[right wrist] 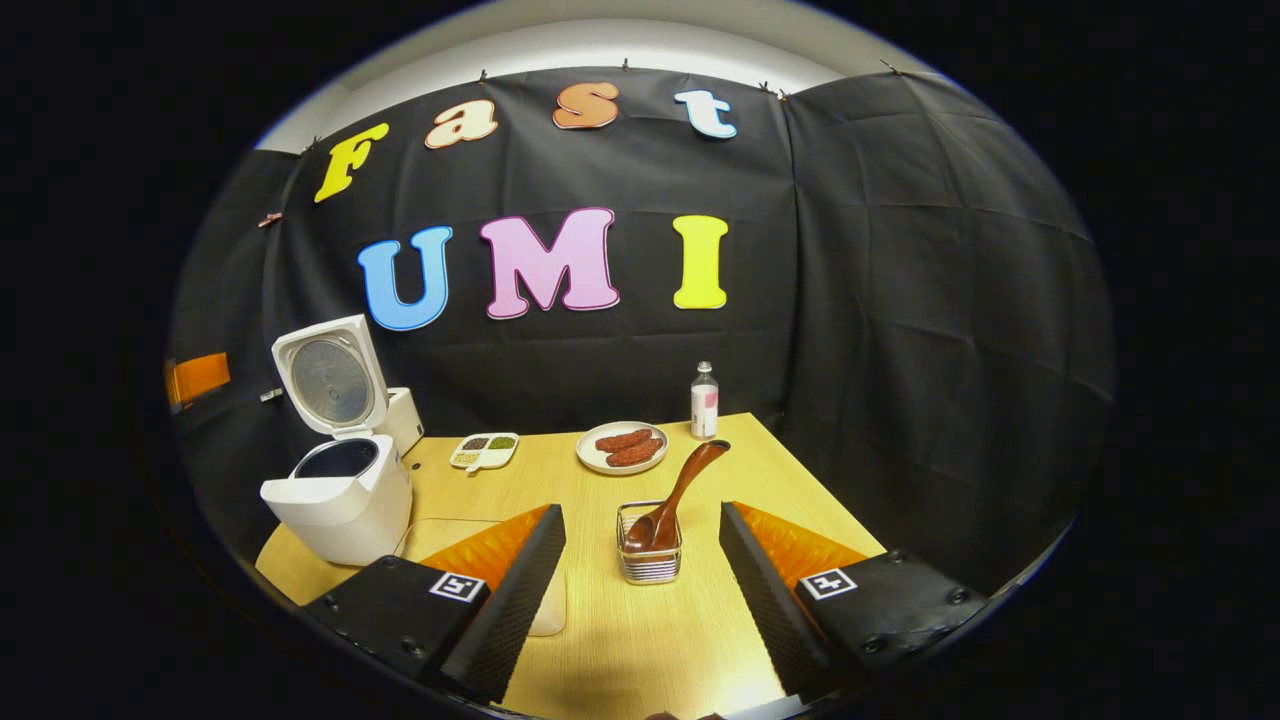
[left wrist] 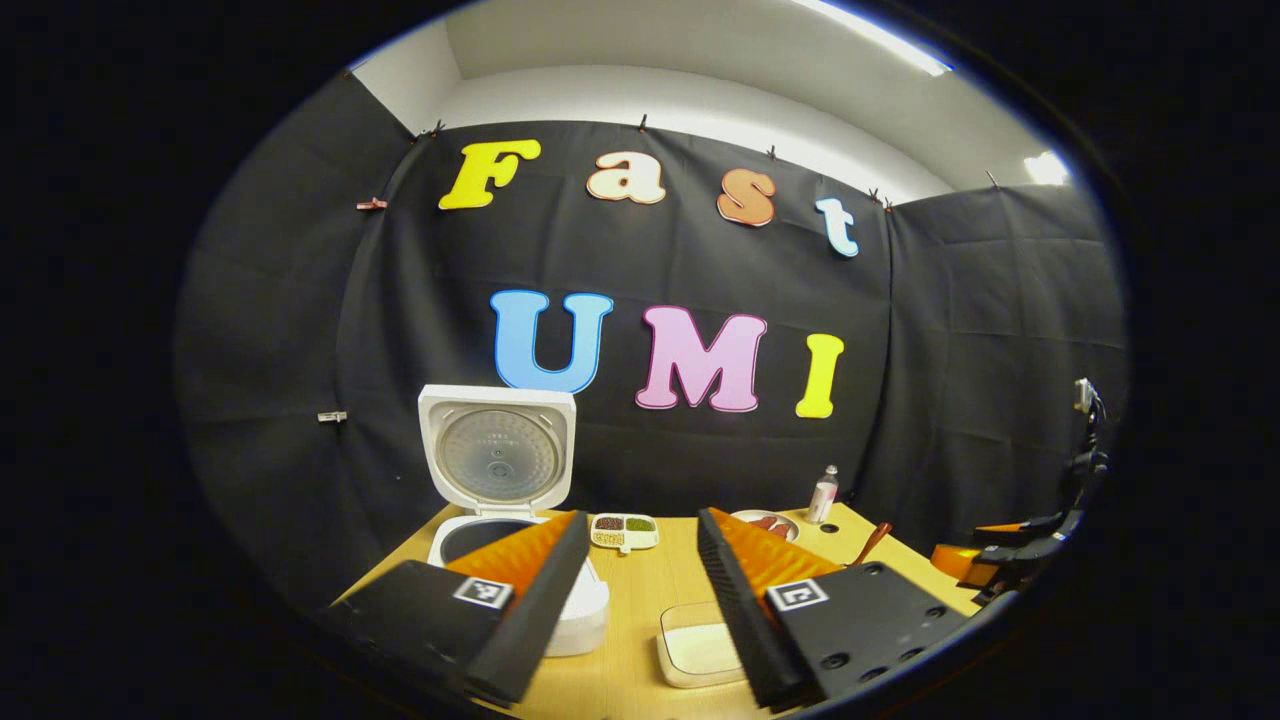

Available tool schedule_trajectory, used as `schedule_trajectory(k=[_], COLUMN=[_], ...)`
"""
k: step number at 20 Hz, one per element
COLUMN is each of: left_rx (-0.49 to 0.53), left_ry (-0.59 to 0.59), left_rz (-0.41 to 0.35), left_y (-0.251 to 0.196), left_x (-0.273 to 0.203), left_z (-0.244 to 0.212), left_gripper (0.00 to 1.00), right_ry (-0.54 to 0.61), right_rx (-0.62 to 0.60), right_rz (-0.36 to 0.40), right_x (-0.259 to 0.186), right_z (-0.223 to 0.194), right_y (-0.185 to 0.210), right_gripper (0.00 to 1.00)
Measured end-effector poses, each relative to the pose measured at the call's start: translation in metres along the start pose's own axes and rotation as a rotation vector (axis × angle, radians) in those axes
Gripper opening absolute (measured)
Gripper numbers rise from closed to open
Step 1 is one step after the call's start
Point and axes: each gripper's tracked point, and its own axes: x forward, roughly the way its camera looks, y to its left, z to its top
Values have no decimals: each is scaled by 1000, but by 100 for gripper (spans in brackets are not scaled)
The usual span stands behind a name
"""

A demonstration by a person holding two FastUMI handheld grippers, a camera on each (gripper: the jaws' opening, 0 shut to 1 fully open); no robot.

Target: Close the left gripper, press the button to open the rice cooker; take a wooden spoon from the chopstick holder with the right hand, scoop a spoonful of rice and pour it into the rice cooker, then put the wooden spoon back into the chopstick holder.

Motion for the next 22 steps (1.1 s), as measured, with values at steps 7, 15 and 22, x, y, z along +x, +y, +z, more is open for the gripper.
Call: schedule_trajectory(k=[7, 15, 22], left_rx=[-10, -29, -49], left_ry=[72, 128, 167], left_rz=[102, 252, 421], left_y=[-4, -5, -4], left_x=[-2, -11, -34], left_z=[-33, -59, -76], left_gripper=[96, 96, 96], right_ry=[36, 181, 325], right_rx=[-1, 49, 74], right_rz=[36, 94, 117], right_x=[55, 136, 200], right_z=[1, -25, -72], right_y=[-10, -27, -41], right_gripper=[98, 98, 99])
